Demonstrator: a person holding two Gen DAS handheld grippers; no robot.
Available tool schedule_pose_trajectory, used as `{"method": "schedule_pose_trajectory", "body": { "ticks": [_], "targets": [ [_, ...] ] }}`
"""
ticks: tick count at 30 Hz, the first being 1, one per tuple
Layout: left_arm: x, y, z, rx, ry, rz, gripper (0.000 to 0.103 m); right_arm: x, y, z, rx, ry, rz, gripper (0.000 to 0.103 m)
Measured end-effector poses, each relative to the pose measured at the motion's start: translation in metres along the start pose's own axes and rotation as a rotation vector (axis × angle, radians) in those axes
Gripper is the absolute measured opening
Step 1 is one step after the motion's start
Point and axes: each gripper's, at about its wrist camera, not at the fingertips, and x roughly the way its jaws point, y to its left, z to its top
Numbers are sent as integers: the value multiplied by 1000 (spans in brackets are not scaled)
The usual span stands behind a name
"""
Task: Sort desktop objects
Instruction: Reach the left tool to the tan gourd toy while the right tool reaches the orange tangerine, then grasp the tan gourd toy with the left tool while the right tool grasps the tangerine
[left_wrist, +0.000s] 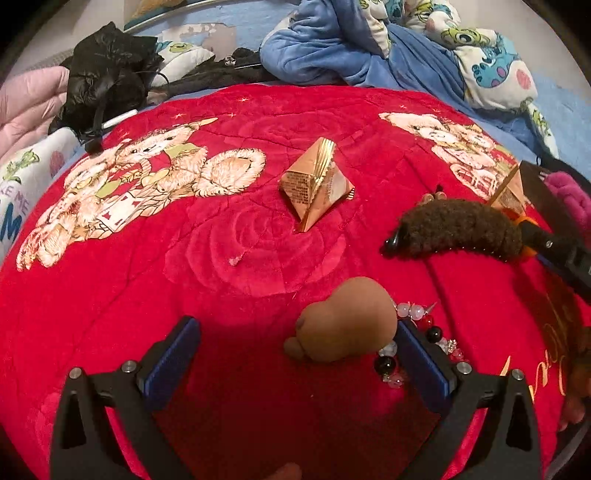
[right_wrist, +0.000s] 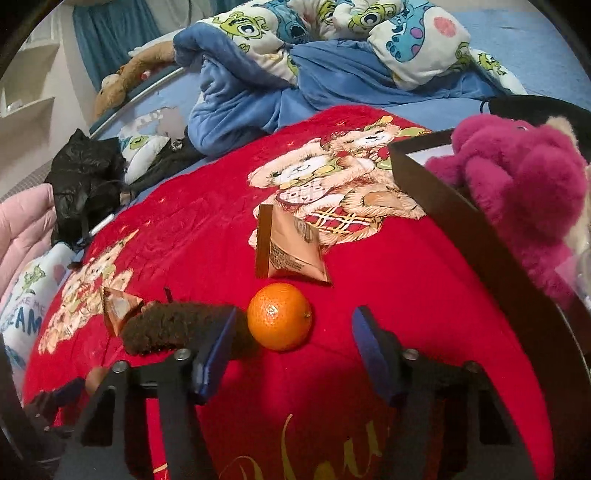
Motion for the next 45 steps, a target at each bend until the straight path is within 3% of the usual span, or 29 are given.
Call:
{"method": "schedule_pose_trajectory", "body": {
  "ticks": [3,12,18,26,29,34,39,43,45],
  "targets": [
    [0,-1,-1,6,0,7,103,4,-3,0,7,14,46,45],
    [1,1,0,-2,-3,-5,103,15,-7,3,32,48,83,43],
    [-7,7,-4,-31,-50,-50,100,14,-10,3,49,47,99,33],
    [-22,23,-10,-107,-129,-73,54,7,-4,1,19,19,73,33],
    [-25,29,-11,-135,-143,-86,42,2,-11,1,53,2,85,33],
    [-27,32,-13,-148,-159,-104,29,-4,-18,-1,100,-15,97,33],
    [-26,33,-15,-156,-149,-115,33,-6,-18,-3,104,-19,95,33],
    [-27,28,-14,-132,-144,-110,53,-7,-19,-3,110,-16,99,33],
    [-25,24,-11,-115,-131,-97,54,-6,-20,-4,114,-13,101,33]
  ]
}}
